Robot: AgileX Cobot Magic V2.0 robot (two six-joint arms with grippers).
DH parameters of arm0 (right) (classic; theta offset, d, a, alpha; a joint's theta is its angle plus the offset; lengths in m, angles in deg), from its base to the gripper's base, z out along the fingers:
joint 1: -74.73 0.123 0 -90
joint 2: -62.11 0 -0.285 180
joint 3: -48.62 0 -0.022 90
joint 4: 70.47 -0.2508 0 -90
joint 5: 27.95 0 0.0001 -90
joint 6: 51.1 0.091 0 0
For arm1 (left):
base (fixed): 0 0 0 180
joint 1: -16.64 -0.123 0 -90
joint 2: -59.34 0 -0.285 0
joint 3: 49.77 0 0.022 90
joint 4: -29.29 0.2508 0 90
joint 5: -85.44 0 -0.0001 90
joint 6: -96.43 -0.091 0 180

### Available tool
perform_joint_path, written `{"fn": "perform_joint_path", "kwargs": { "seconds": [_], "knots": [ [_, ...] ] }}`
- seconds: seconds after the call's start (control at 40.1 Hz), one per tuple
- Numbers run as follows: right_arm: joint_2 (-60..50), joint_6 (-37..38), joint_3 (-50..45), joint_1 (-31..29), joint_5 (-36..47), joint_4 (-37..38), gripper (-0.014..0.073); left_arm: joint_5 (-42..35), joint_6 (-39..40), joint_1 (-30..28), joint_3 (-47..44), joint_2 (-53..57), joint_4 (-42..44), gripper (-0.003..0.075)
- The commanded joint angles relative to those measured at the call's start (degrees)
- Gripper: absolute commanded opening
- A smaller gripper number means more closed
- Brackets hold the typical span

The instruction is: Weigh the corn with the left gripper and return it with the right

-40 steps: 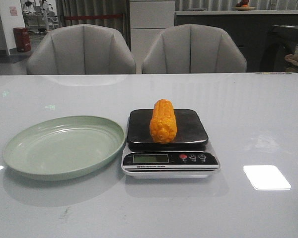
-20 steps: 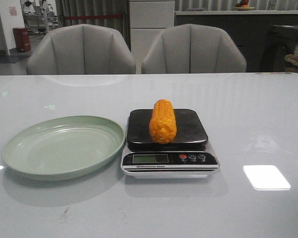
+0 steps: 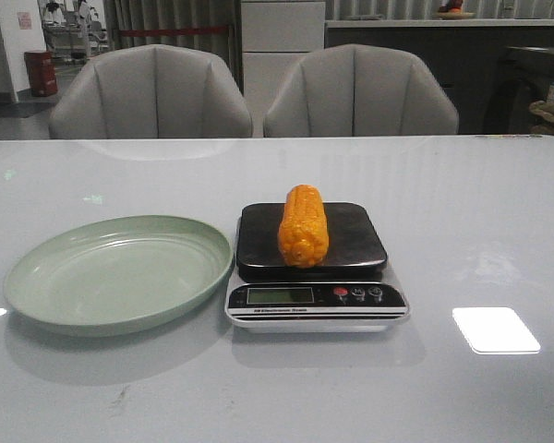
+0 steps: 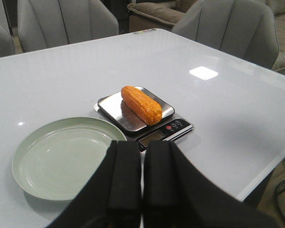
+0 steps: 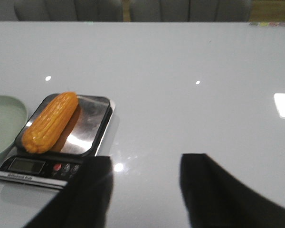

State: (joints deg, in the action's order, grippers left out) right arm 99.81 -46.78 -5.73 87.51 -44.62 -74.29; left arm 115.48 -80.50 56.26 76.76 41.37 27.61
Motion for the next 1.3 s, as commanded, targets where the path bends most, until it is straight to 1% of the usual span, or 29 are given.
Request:
{"fn": "perform_joint_path", "kwargs": {
  "seconds": [0.0,0.15,0.249,0.474,0.623,0.723,0.848,0.922,0.972,1.072,1.172,1.271],
  "knots": [
    [5.45,-1.61,5.25,3.64,0.22,-0.42,0.0612,-4.33,0.13,0.25,1.58,-0.56,-0.15,0.0114],
    [14.65,-1.56,12.01,10.11,-1.34,-1.23,0.0598,-4.33,0.13,0.25,1.58,-0.56,-0.15,0.0114],
    [21.35,1.69,17.54,12.58,-3.68,-2.11,0.0598,-4.33,0.13,0.25,1.58,-0.56,-0.15,0.0114],
    [37.56,7.57,31.24,13.45,-11.80,-2.11,0.0598,-4.33,0.13,0.25,1.58,-0.56,-0.15,0.0114],
    [45.78,11.74,40.13,14.00,-16.87,-2.05,0.0598,-4.33,0.13,0.25,1.58,-0.56,-0.15,0.0114],
    [50.61,14.25,45.49,15.62,-19.37,-1.79,0.0598,-4.33,0.13,0.25,1.58,-0.56,-0.15,0.0114],
    [56.59,19.28,52.11,18.82,-21.94,0.93,0.0598,-4.33,0.13,0.25,1.58,-0.56,-0.15,0.0114],
    [60.46,23.43,55.73,20.74,-24.47,3.82,0.0598,-4.33,0.13,0.25,1.58,-0.56,-0.15,0.0114],
    [63.28,26.68,58.48,22.01,-27.08,7.12,0.0598,-4.33,0.13,0.25,1.58,-0.56,-0.15,0.0114],
    [67.52,31.25,62.12,23.68,-30.52,10.56,0.0598,-4.33,0.13,0.25,1.58,-0.56,-0.15,0.0114],
    [71.32,34.84,64.50,24.24,-33.03,10.68,0.0597,-4.33,0.13,0.25,1.58,-0.56,-0.15,0.0114],
    [74.07,37.36,64.58,24.24,-34.24,10.46,0.0597,-4.33,0.13,0.25,1.58,-0.56,-0.15,0.0114]
  ]
}}
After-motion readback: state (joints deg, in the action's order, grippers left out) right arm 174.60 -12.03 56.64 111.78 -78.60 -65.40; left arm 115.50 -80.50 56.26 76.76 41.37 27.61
